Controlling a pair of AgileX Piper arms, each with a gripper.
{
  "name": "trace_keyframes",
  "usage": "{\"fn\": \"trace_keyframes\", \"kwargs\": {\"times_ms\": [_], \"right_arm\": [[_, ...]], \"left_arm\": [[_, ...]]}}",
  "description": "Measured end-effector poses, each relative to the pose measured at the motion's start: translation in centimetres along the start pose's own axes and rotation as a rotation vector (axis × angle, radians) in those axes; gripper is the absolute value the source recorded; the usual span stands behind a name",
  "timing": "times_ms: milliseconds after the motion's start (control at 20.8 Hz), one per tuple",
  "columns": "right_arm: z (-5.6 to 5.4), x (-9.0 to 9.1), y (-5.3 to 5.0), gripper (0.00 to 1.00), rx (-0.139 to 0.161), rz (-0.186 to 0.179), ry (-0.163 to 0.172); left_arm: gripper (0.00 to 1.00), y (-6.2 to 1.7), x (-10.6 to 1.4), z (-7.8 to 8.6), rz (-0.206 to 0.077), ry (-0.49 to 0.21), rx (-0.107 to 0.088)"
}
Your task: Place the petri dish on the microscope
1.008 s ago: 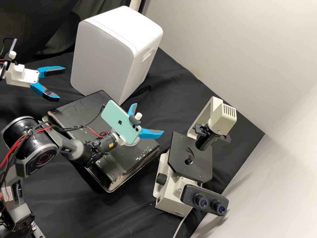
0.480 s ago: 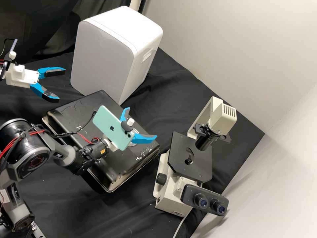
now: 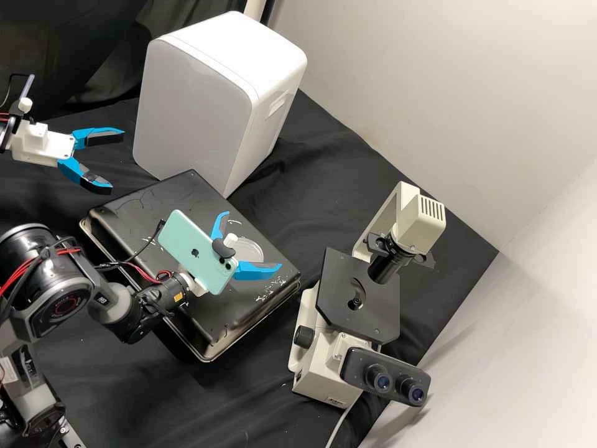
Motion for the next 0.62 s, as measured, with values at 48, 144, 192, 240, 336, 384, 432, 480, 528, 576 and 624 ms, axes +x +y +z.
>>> {"fn": "trace_keyframes", "kwargs": {"times_ms": [48,144,192,240,336,384,432,480,528,576,624], "right_arm": [[0.0,-0.1,-0.1,1.00,-0.002,-0.005,0.001],[0.2,-0.2,-0.3,1.00,-0.002,-0.010,0.002],[0.3,-0.2,-0.5,1.00,-0.002,-0.015,0.000],[0.5,-0.2,-0.6,1.00,-0.001,-0.019,-0.004],[0.7,-0.2,-0.9,1.00,0.000,-0.031,-0.014],[0.9,-0.1,-1.1,1.00,0.001,-0.041,-0.021],[1.0,-0.1,-1.3,1.00,0.001,-0.049,-0.025],[1.2,0.0,-1.5,1.00,0.002,-0.058,-0.033],[1.4,0.1,-1.7,1.00,0.003,-0.065,-0.040],[1.5,0.2,-1.8,1.00,0.003,-0.069,-0.044],[1.6,0.4,-1.9,1.00,0.004,-0.071,-0.049]], "left_arm": [[1.00,0.00,0.0,0.0,0.000,0.000,0.000],[1.00,0.00,0.0,0.0,0.000,0.000,0.000],[1.00,0.00,0.0,0.0,0.000,0.000,0.000],[1.00,0.00,0.0,0.0,0.000,0.000,0.000],[1.00,0.00,0.0,0.0,0.000,0.000,-0.001],[1.00,0.00,0.0,0.0,0.000,0.000,-0.005],[1.00,0.00,0.0,0.0,0.000,0.000,-0.007],[1.00,0.00,0.0,0.0,0.000,0.000,-0.008],[1.00,0.00,0.0,0.0,0.000,0.000,-0.008],[1.00,0.00,0.0,0.0,0.000,0.000,-0.011],[1.00,0.00,0.0,0.0,0.000,0.000,-0.014]]}}
